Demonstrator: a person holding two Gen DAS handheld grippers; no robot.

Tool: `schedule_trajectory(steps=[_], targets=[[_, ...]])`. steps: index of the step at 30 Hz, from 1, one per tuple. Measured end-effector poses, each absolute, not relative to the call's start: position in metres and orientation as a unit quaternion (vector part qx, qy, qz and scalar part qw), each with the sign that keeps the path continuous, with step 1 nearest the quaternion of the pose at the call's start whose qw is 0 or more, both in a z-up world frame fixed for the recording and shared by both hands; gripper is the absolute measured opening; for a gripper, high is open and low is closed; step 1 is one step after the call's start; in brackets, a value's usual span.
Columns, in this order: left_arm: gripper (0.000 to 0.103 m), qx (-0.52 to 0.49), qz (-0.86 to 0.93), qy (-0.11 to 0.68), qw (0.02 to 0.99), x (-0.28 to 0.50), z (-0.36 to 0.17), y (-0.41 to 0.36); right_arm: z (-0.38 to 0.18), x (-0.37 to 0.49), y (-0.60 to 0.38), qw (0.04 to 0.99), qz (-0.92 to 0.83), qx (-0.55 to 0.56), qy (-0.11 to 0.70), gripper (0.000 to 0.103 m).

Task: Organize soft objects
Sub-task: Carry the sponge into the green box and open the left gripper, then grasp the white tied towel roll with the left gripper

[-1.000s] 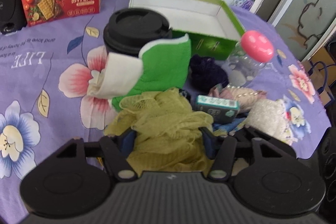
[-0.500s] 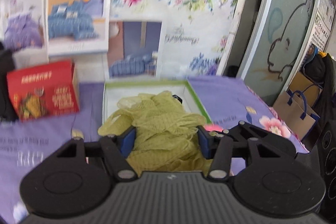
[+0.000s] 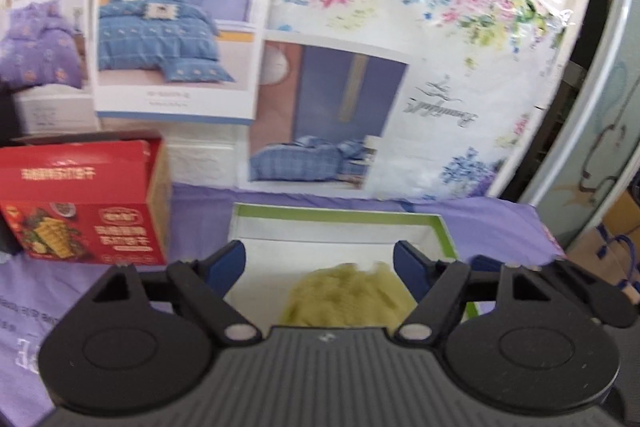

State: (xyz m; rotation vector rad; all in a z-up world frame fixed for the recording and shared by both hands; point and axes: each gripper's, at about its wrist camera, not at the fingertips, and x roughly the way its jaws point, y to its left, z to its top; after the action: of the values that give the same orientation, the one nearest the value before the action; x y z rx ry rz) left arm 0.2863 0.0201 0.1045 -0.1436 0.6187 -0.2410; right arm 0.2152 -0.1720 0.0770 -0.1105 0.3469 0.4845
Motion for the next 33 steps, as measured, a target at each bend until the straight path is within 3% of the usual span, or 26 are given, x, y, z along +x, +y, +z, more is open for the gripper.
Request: schedule_trajectory(steps=[8,17,33], targets=[[0.078,-0.064,-0.093,0.276,0.955,0.241,0.11,0.017,0.086,0.2,-0.166,0.976,0.123,-0.051,0.174,0.066],[0.078,-0.014,-0.103,0.279,0.955,0.176,0.104,0.007,0.091,0.137,-0.197,0.974,0.138,0.012,0.178,0.066],[0.078,0.032,-0.232,0.4,0.886,0.033,-0.03,0.0,-0.026,-0.002,-0.223,0.956,0.032,0.093,0.278,0.066]])
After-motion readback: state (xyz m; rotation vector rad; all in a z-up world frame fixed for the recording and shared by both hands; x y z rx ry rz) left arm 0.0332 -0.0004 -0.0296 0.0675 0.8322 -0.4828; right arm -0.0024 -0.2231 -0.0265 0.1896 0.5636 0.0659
